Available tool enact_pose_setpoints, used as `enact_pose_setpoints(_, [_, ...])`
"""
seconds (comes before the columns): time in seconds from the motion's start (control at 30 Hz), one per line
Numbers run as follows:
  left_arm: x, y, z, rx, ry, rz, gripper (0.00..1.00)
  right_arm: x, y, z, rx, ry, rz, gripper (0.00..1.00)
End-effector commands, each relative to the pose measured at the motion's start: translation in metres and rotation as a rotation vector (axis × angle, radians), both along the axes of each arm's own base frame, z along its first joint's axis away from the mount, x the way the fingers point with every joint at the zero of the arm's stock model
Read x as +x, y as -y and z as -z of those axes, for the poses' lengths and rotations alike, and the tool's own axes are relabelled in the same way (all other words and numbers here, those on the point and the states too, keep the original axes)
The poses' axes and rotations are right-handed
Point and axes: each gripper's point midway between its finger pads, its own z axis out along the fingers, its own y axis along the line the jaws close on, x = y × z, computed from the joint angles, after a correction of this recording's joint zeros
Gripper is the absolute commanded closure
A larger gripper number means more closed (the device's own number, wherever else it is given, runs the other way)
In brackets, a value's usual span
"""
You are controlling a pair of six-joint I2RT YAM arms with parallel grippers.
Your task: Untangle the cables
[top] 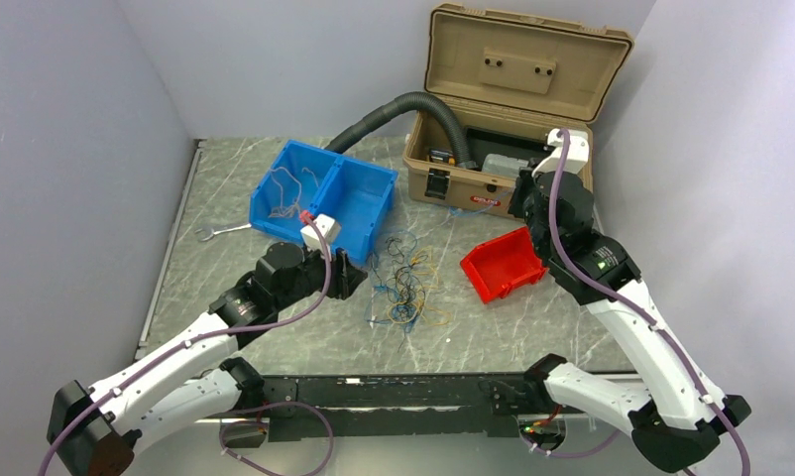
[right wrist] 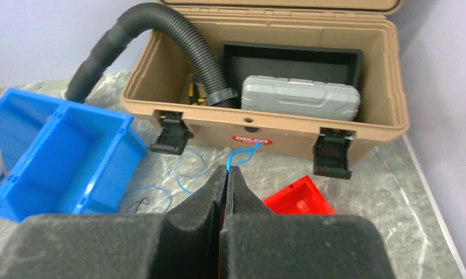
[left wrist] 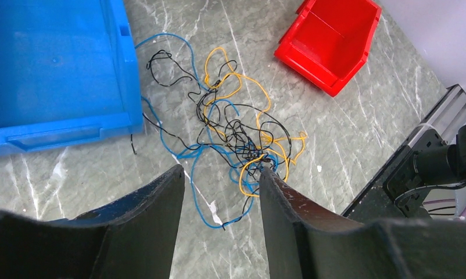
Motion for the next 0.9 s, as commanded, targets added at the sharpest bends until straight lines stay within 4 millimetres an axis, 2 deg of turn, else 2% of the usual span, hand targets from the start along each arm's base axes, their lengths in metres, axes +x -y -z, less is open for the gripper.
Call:
enact_pose_setpoints(0.0, [-0.002, 0.002, -0.008, -0.016, 0.021, 0.021, 0.45, -0.006, 0.031, -0.019, 0.011, 0.062, 0.124, 1.0])
enact_pose_setpoints(0.37, [-0.001, 0.007, -0.012, -0.025, 0.02, 0.036, 0.45, -0.023, 0.049, -0.089, 0.061, 0.197, 0.143, 1.0])
enact_pose_setpoints(0.57, [0.0, 0.008, -0.009, -0.02, 0.016, 0.038, 0.45, -0.033, 0.052, -0.115, 0.088, 0.245, 0.123, 1.0])
enact_pose_setpoints(0.7, [0.001, 0.01, -0.009, -0.02, 0.015, 0.04, 0.46, -0.036, 0.051, -0.109, 0.094, 0.23, 0.113, 1.0])
enact_pose_setpoints(0.87, [0.001, 0.011, -0.009, -0.02, 0.015, 0.046, 0.46, -0.038, 0.054, -0.068, 0.09, 0.154, 0.142, 1.0])
